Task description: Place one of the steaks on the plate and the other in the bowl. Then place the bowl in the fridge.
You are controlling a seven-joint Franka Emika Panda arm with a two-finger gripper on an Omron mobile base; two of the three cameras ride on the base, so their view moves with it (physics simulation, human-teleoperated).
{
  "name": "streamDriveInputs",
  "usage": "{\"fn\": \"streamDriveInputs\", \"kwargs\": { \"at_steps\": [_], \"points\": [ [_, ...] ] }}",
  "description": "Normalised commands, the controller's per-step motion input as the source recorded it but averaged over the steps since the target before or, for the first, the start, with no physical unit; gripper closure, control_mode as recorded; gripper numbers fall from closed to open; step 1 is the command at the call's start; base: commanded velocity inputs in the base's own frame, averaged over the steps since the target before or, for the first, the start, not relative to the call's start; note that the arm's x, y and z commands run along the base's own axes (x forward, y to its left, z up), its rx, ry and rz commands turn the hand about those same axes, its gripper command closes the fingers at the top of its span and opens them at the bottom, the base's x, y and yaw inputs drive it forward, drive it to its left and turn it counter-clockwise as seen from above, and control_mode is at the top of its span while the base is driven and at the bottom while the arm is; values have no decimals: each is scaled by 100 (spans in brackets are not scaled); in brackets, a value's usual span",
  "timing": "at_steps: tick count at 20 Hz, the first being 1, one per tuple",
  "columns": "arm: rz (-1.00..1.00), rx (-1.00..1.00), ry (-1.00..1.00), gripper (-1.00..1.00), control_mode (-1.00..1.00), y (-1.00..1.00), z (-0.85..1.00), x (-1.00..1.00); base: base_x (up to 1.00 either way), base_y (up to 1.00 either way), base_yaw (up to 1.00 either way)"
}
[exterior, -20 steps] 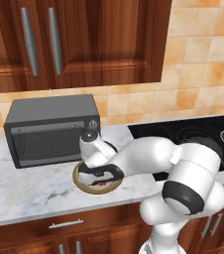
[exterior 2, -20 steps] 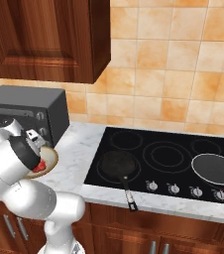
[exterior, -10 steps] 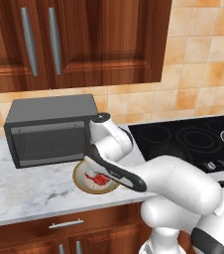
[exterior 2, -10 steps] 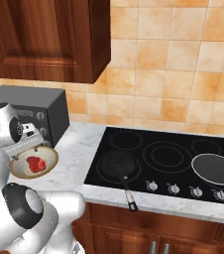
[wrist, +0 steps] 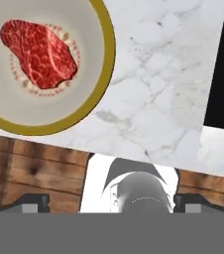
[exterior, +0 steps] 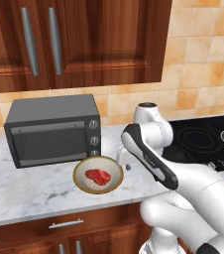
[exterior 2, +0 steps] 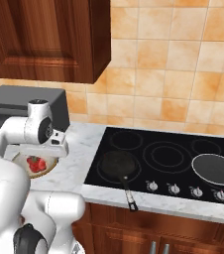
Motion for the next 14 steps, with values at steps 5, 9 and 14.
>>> {"fn": "streamDriveInputs", "kwargs": {
  "at_steps": [5, 9, 14],
  "points": [
    [-40, 1, 12, -100, -100, -76, 16, -2, 0, 0, 0],
    [0, 0, 0, -100, -100, -2, -3, 0, 0, 0, 0],
    [-8, 0, -1, -100, 100, 1, -4, -13, -29, -3, -22]
  ]
}}
